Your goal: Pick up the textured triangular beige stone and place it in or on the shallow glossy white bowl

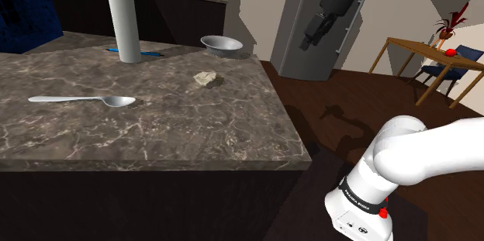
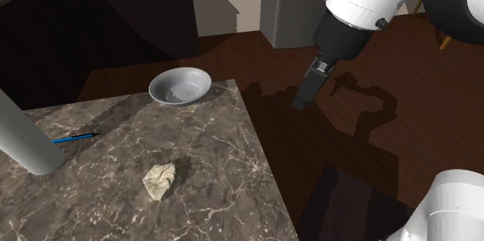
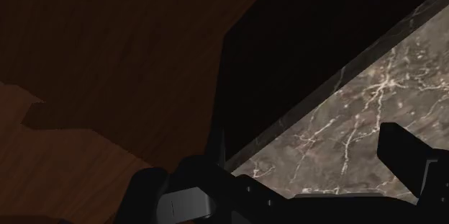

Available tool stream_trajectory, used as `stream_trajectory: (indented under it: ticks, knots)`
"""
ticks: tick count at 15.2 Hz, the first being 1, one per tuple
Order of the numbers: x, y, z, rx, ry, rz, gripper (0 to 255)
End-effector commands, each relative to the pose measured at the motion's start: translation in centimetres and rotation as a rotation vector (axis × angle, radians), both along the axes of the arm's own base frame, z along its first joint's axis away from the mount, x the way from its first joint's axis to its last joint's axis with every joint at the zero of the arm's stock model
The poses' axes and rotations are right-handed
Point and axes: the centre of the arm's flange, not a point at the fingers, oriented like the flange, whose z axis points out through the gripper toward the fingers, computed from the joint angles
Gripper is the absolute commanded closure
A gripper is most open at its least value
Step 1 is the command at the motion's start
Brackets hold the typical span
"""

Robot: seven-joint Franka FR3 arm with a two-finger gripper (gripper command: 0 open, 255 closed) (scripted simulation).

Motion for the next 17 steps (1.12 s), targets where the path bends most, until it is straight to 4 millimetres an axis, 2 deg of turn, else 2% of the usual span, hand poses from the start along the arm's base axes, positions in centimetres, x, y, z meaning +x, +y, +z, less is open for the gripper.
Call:
stream_trajectory:
  ticks: [1, 17]
  knots:
    - [0.0, 0.0, 0.0, 0.0, 0.0, 0.0, 0]
    - [12.7, 15.9, -5.4, 0.105, 0.123, -0.091, 0]
